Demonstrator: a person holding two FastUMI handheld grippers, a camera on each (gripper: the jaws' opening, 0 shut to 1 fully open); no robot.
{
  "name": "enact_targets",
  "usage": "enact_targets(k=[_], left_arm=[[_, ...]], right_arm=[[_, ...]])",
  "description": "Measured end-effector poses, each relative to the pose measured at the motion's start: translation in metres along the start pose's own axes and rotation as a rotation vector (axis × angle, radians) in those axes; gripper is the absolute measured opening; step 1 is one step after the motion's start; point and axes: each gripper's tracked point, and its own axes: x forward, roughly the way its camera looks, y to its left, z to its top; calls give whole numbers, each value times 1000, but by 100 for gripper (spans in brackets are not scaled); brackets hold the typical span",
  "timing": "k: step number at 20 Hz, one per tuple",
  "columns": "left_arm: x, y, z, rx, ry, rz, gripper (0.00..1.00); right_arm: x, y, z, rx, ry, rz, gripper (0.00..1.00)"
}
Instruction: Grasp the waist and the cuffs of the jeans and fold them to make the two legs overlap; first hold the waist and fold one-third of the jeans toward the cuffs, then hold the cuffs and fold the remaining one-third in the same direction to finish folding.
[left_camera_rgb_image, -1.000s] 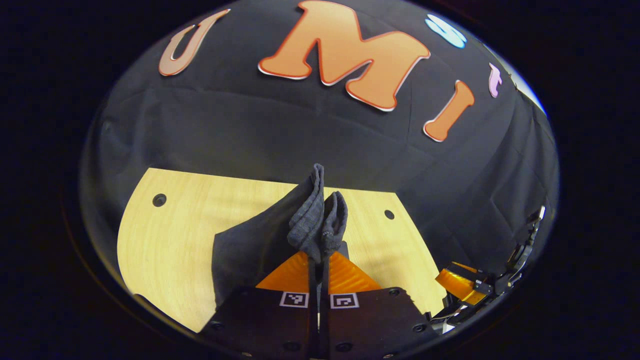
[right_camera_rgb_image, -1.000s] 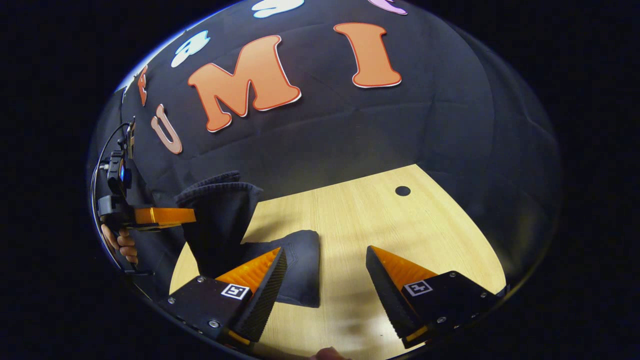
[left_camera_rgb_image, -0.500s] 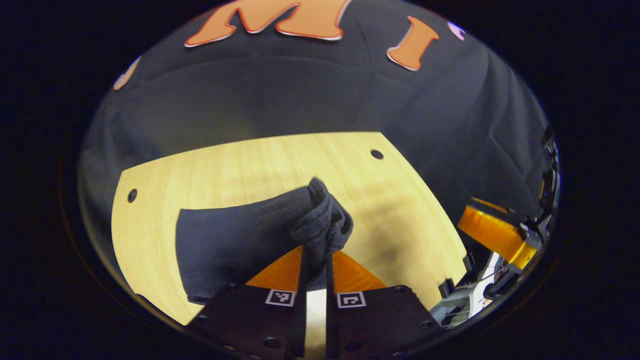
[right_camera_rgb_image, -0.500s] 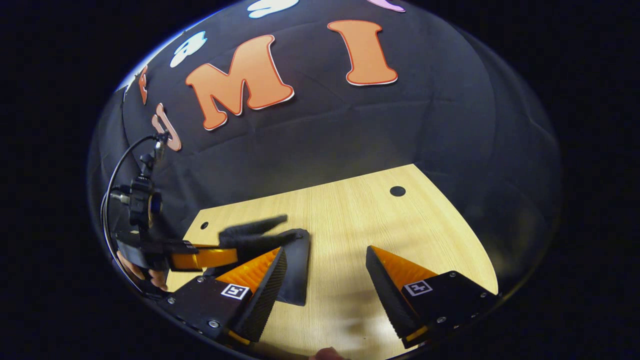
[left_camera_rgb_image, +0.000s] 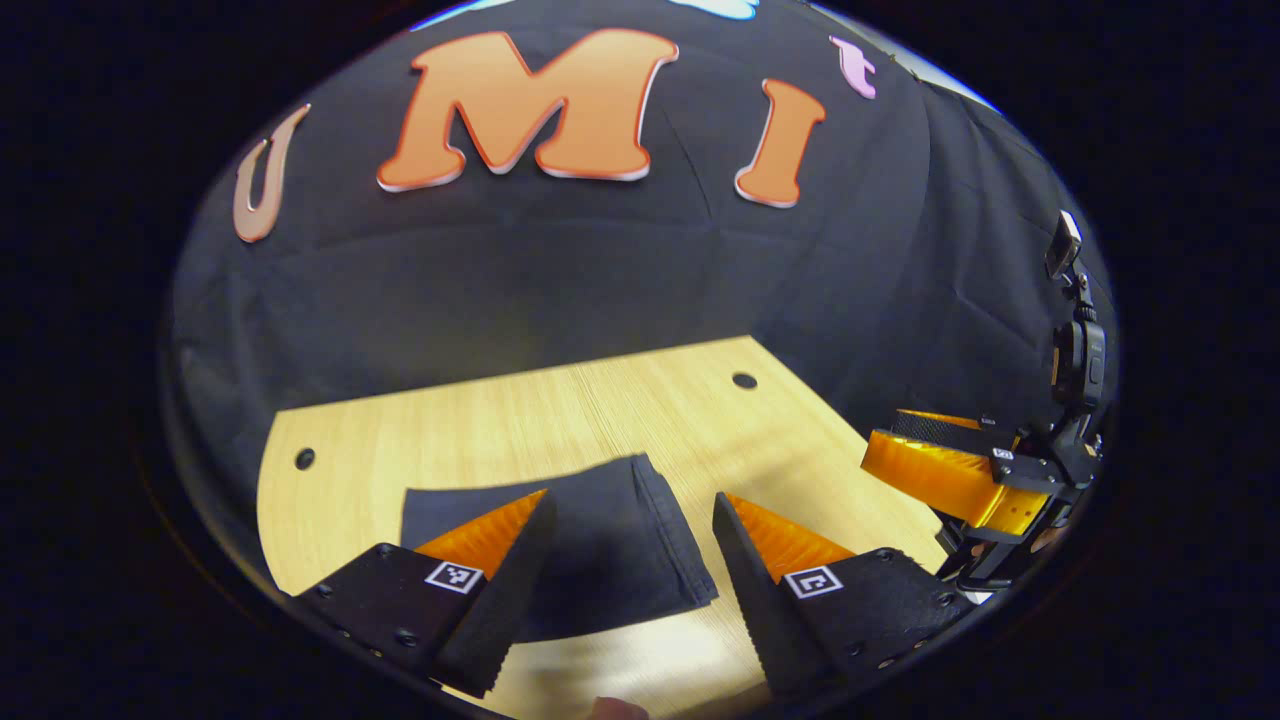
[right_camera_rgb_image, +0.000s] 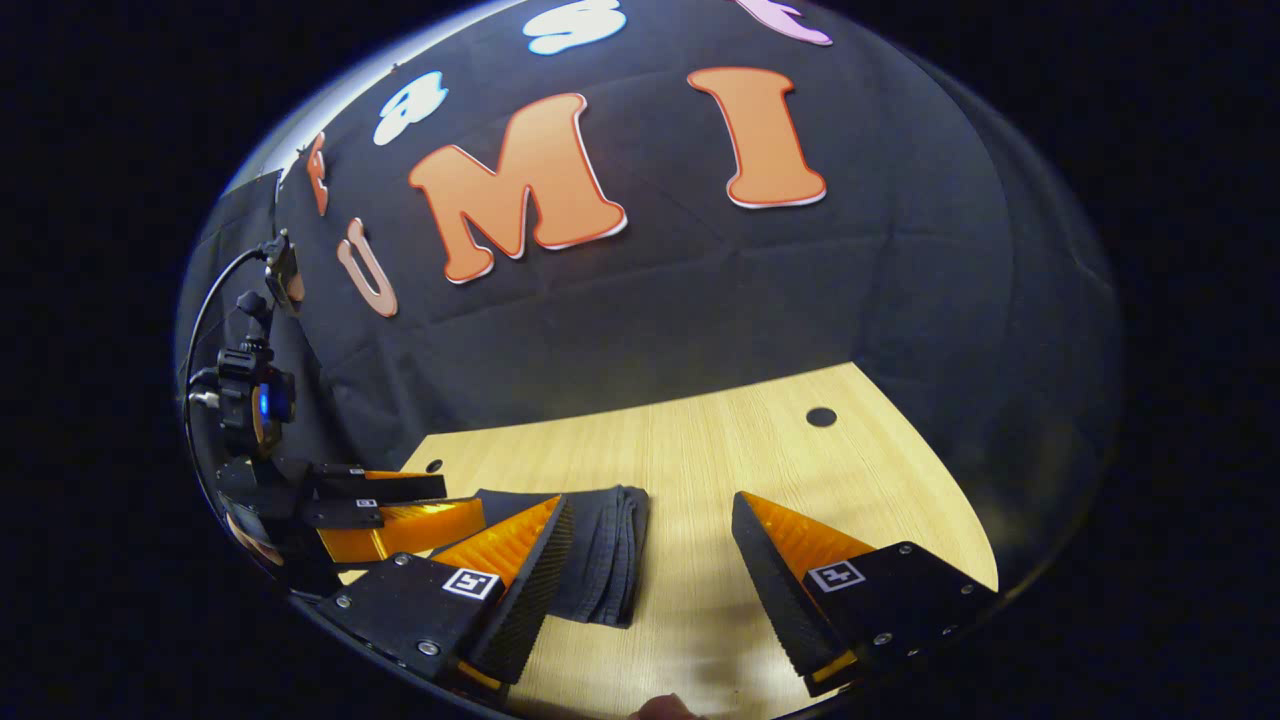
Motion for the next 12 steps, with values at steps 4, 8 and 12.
enact_targets(k=[4, 8, 12], left_arm=[[-46, 21, 40, -4, -199, 92, 99], [-104, 54, 72, -1, -387, 243, 98], [-152, 54, 90, 48, -534, 334, 98]], right_arm=[[-15, 24, 41, -83, -180, 15, 96], [-33, 62, 65, -178, -279, 79, 95], [-55, 100, 81, -259, -356, 137, 96]])
